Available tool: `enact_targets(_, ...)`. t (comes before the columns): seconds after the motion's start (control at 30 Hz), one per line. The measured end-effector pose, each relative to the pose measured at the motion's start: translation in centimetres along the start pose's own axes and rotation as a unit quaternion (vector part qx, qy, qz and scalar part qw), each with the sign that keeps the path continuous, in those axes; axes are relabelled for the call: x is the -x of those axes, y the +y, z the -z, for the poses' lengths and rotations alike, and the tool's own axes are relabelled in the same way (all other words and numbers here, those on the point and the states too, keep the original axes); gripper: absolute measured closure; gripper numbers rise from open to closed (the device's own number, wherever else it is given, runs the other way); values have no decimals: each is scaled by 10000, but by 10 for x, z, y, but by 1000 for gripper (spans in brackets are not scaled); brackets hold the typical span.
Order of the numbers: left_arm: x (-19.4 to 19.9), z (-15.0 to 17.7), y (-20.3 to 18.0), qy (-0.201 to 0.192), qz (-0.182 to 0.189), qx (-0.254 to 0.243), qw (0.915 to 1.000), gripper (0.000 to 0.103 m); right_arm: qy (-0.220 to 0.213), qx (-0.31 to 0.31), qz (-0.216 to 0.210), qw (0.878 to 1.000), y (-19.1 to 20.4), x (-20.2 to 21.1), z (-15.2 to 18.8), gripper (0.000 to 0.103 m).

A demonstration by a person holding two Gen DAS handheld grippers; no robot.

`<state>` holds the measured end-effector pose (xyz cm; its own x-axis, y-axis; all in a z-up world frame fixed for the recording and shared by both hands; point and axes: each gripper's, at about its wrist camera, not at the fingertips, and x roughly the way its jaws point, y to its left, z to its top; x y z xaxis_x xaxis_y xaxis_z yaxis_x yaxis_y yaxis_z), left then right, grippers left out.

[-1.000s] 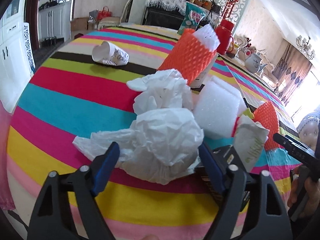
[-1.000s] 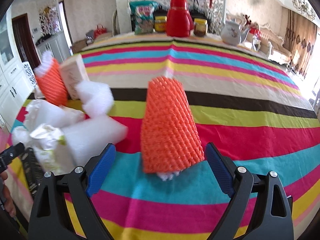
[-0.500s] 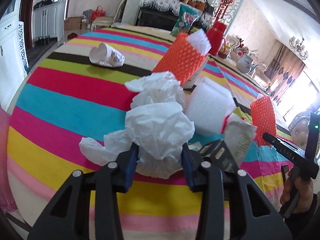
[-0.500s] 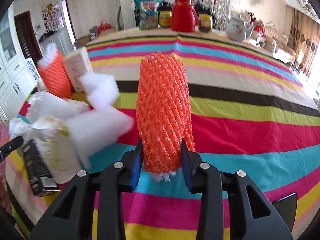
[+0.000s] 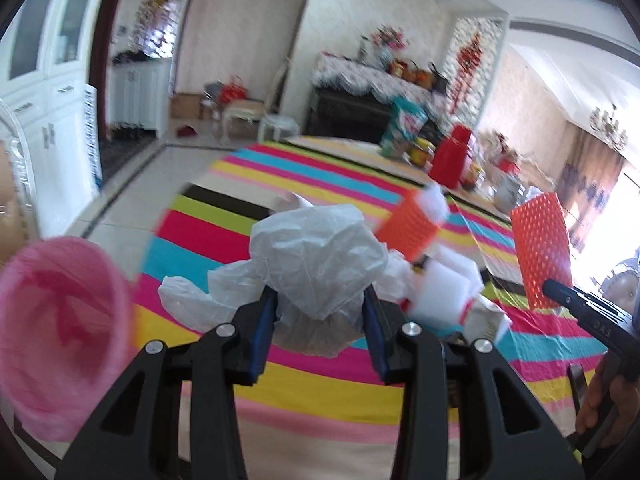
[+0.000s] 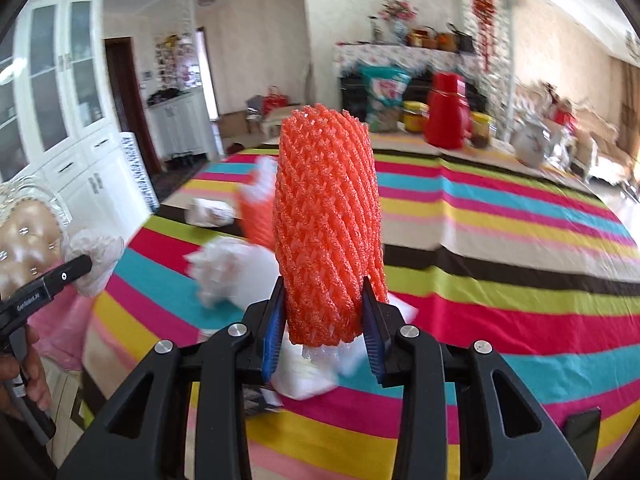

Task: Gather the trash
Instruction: 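Carry tissue and orange net to the pink wastebasket and release both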

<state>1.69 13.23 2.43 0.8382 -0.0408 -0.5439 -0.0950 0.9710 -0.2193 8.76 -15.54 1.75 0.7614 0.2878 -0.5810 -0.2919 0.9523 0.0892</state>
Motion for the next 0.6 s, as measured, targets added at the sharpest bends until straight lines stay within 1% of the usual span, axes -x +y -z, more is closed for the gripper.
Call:
enact_targets(0.07, 14, -4, 17, -128, -203, 40, 9997, 64, -43, 171, -170, 9997, 25, -2, -9, 68)
enact_targets(0.2, 46, -12, 64, -340, -674, 216, 9969, 64, -60, 504, -651, 9966, 82, -10, -22, 68)
enact_targets(0.37, 79, -18, 127, -503, -1230, 518, 9898, 64, -36, 946, -1243, 9877, 167, -23, -35, 68)
enact_targets(0.6, 112, -20, 197, -575, -1582, 886, 9817, 64, 145, 1437, -1865, 9718, 276, -46, -35, 68)
